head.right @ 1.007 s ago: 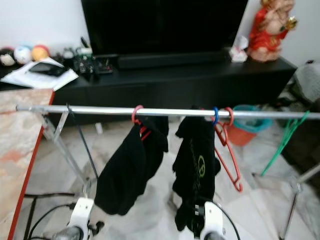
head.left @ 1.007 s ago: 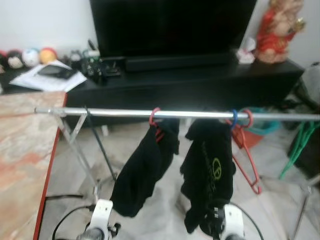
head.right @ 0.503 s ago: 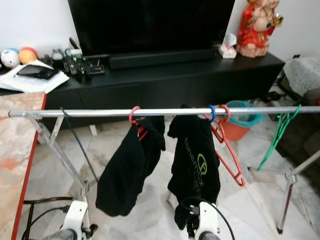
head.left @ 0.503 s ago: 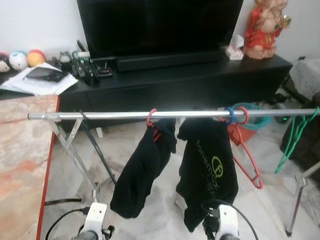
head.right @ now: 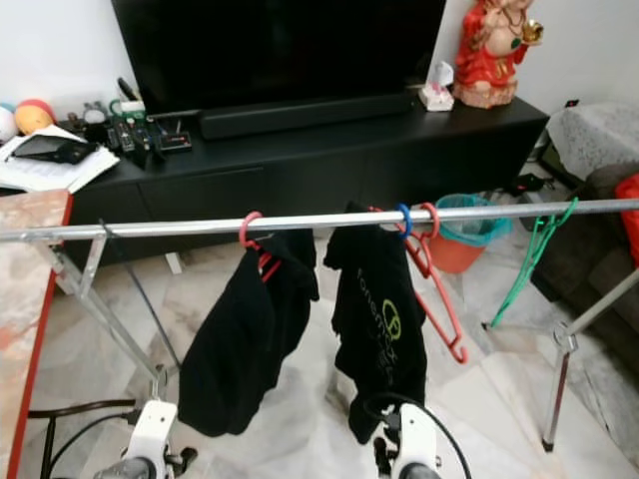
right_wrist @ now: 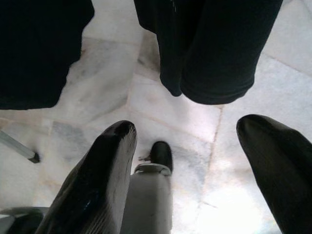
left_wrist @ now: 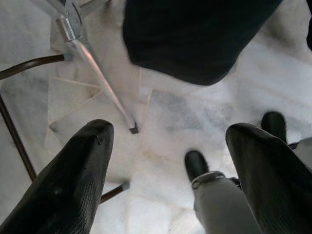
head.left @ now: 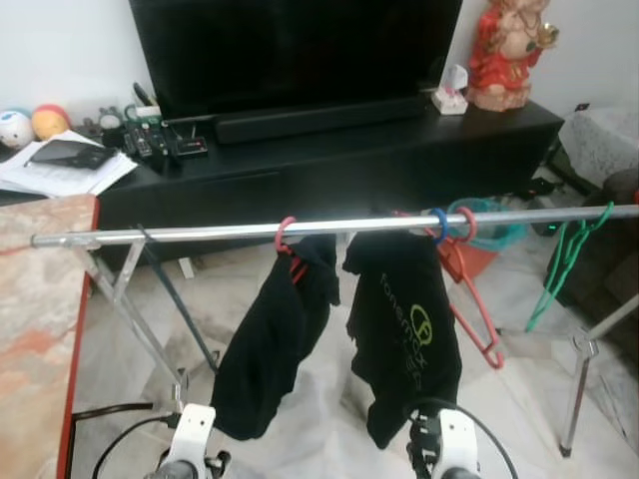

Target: Hang hanger

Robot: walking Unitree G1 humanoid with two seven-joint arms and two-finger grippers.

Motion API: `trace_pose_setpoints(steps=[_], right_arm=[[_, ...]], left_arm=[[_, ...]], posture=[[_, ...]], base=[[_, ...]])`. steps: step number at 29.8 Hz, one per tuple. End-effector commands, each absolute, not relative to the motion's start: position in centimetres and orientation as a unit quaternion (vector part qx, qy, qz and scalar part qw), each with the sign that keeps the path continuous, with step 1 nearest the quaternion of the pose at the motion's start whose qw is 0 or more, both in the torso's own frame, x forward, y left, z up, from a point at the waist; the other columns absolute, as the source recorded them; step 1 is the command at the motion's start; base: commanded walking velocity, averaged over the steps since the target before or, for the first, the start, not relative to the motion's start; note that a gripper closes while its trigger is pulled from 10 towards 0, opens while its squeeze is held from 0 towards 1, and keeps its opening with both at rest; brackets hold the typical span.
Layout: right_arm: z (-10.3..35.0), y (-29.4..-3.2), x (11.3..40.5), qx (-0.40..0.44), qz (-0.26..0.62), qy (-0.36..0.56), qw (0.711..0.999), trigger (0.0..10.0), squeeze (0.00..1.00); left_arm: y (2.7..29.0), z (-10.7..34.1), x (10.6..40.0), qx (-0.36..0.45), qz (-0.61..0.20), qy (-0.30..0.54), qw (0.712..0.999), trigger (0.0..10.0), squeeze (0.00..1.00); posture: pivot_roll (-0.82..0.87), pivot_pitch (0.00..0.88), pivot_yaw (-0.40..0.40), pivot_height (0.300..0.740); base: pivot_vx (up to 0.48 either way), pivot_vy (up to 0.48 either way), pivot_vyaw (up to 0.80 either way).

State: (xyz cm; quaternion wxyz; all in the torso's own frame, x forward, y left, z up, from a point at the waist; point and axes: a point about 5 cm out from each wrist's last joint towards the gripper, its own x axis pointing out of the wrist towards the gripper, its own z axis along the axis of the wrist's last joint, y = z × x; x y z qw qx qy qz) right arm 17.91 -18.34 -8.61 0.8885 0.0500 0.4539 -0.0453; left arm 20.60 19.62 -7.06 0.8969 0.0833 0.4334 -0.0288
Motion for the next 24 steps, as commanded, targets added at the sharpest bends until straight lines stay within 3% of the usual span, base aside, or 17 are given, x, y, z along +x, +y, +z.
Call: trace_pose_setpoints(steps=[1, 14, 24], right_arm=[[-8.7, -18.3, 17.8, 0.053, -0.048, 0.455, 0.888, 10.0, 0.00], [-8.7, -18.3, 17.7, 0.052, -0.047, 0.457, 0.887, 10.0, 0.00], [-8.8, -18.3, 17.5, 0.052, -0.046, 0.459, 0.886, 10.0, 0.00]], left_arm=[[19.7, -7.4, 20.0, 0.092, -0.032, 0.448, 0.889, 10.0, 0.00], [19.4, -7.8, 19.4, 0.091, -0.033, 0.454, 0.886, 10.0, 0.00], [22.7, -7.5, 18.6, 0.096, -0.021, 0.458, 0.884, 10.0, 0.00]], posture=[[0.02, 0.000, -0.007, 0.740], [0.01, 0.000, -0.009, 0.740], [0.01, 0.000, -0.008, 0.740]], base=[[0.000, -0.277, 0.00], [0.000, -0.298, 0.00], [0.000, -0.302, 0.00]])
